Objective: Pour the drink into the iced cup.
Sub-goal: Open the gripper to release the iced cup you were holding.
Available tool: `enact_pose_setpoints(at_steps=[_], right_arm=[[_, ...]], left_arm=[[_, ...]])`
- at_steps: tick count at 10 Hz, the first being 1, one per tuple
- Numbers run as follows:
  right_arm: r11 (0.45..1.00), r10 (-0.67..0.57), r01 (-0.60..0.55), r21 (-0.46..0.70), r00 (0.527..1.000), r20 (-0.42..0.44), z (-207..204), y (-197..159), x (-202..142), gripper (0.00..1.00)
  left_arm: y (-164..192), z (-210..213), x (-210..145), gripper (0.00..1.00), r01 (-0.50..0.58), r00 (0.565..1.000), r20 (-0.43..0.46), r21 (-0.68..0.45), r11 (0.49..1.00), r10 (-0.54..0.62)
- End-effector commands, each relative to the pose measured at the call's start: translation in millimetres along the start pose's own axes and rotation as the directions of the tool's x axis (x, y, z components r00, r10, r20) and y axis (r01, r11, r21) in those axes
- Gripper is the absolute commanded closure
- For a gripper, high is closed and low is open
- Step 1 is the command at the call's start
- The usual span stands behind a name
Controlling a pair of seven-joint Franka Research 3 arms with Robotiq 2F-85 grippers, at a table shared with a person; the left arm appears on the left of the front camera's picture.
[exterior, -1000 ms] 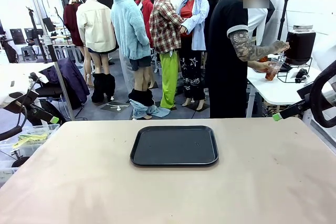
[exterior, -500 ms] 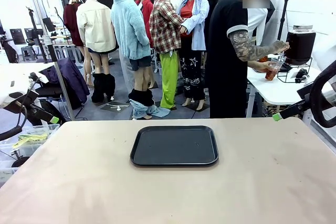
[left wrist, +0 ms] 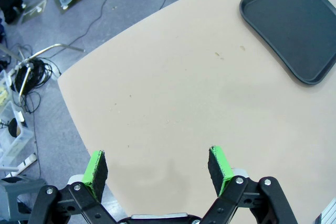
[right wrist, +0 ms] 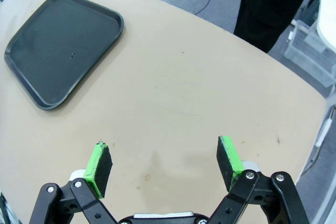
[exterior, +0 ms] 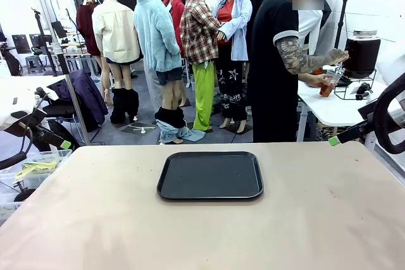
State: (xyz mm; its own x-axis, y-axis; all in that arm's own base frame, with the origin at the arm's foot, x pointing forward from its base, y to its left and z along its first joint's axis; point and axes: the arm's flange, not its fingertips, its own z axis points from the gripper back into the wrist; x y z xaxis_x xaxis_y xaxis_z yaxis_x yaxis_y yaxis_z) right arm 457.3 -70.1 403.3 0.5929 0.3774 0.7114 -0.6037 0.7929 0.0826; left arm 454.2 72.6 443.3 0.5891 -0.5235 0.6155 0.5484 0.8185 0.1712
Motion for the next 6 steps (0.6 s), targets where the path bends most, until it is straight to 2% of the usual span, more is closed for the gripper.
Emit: enact_pose_setpoints(at_steps=[1,6], right_arm=[[1.0,0.009,-0.009,-0.002,1.0,-0.005,-2.2,-2.6,0.5,0.0],[1.0,0.009,-0.009,-0.002,1.0,-0.005,-2.2,-2.6,0.5,0.0]], left_arm=[[0.6,1.3,0.4,0.0,0.0,1.0,0.002,0.002,1.0,0.0],[0.6,1.3,0.4,0.0,0.0,1.0,0.002,0.002,1.0,0.0]])
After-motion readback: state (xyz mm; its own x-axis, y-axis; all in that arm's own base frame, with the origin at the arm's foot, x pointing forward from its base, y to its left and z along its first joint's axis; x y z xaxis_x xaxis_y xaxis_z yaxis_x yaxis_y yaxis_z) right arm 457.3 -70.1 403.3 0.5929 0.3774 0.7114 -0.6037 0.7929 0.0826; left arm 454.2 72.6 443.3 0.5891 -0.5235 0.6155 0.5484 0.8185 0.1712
